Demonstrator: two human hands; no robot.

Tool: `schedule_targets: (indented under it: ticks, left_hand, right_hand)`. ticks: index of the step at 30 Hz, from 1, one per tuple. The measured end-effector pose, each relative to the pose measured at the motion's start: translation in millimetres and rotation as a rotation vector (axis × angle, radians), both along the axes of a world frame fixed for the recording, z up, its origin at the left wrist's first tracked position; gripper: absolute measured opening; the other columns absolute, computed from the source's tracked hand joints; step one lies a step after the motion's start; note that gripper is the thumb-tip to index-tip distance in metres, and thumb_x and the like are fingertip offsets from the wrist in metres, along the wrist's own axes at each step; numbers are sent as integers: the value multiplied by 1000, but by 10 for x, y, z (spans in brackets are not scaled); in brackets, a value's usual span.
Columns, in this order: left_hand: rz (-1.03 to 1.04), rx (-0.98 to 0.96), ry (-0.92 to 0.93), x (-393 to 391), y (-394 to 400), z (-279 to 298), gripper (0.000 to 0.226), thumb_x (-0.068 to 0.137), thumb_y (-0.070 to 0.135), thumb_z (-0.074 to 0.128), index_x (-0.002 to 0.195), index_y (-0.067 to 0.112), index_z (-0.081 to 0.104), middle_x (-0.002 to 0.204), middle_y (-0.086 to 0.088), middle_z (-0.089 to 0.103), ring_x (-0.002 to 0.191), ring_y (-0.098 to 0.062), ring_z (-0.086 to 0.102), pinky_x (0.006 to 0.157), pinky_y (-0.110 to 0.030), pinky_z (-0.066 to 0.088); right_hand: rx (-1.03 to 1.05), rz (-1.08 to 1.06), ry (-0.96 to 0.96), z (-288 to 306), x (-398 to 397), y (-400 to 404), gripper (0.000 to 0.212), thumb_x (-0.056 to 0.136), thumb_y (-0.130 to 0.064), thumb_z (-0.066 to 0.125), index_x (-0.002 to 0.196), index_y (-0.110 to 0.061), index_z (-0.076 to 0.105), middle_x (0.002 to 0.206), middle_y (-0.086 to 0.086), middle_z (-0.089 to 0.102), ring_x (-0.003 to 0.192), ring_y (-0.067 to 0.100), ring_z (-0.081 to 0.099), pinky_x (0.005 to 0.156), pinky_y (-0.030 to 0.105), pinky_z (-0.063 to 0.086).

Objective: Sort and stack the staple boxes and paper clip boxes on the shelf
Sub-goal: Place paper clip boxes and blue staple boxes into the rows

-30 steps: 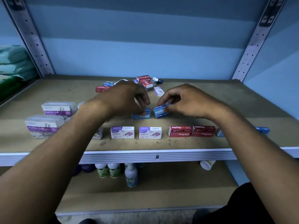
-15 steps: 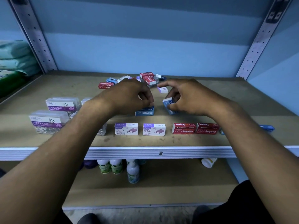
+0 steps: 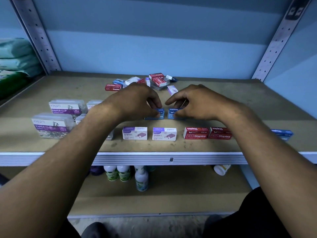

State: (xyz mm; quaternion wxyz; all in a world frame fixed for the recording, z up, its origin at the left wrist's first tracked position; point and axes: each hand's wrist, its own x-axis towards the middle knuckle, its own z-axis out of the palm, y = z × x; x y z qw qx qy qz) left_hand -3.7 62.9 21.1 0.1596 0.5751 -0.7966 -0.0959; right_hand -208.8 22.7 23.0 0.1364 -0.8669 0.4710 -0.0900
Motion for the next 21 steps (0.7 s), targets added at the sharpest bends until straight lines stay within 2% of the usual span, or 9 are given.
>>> schedule_targets:
  ticks: [2, 4, 8, 12, 15, 18, 21]
  left_hand:
    - [-3, -15, -1, -10, 2, 1, 20, 82, 26, 75, 102, 26, 75, 100, 12, 72, 68, 12, 53, 63, 0, 35]
    - [-8, -41, -8, -21, 6, 0, 18, 82, 22, 74, 100, 25, 76, 99, 11, 73, 69, 9, 54, 60, 3, 34]
    - [-17, -94, 12, -63, 6, 3, 15, 81, 22, 75, 96, 26, 77, 95, 12, 74, 67, 12, 54, 63, -1, 34]
    - [-27, -120, 60, -150, -21, 20, 15, 79, 26, 77, 94, 28, 77, 90, 15, 73, 67, 14, 55, 73, -15, 45]
    - [-53, -133, 93, -269, -46, 36, 14, 78, 27, 78, 92, 29, 77, 88, 15, 73, 67, 17, 56, 74, -15, 47]
    - [-83, -136, 109, -444, -61, 46, 14, 79, 26, 77, 94, 28, 78, 90, 14, 74, 65, 11, 57, 76, -19, 48]
    - [-108, -130, 114, -625, -100, 42, 16, 80, 26, 76, 96, 26, 78, 92, 11, 74, 66, 9, 56, 67, -12, 44]
  right_hand:
    - [-12, -7, -20, 2, -15, -7, 24, 85, -25, 75, 108, -32, 75, 101, -15, 73, 91, -2, 64, 87, 16, 50]
    - [-25, -12, -41, 9, -35, -3, 17, 86, -22, 74, 99, -32, 77, 99, -16, 74, 91, -3, 66, 89, 21, 52]
    - [-28, -22, -78, 37, -115, 18, 17, 85, -21, 75, 98, -32, 78, 96, -15, 75, 89, -3, 67, 87, 20, 53]
    - [-27, -34, -117, 71, -231, 40, 17, 85, -20, 76, 97, -31, 78, 93, -16, 75, 87, -3, 67, 89, 24, 54]
    - [-20, -57, -135, 95, -360, 58, 16, 86, -20, 76, 97, -31, 78, 92, -19, 74, 86, -6, 66, 86, 22, 53]
    - [-35, -86, -134, 121, -517, 85, 18, 87, -19, 75, 102, -29, 78, 94, -20, 73, 87, -6, 65, 85, 18, 51]
    - [-47, -116, -125, 145, -689, 127, 21, 88, -17, 74, 105, -28, 79, 97, -19, 73, 89, -6, 65, 86, 16, 50]
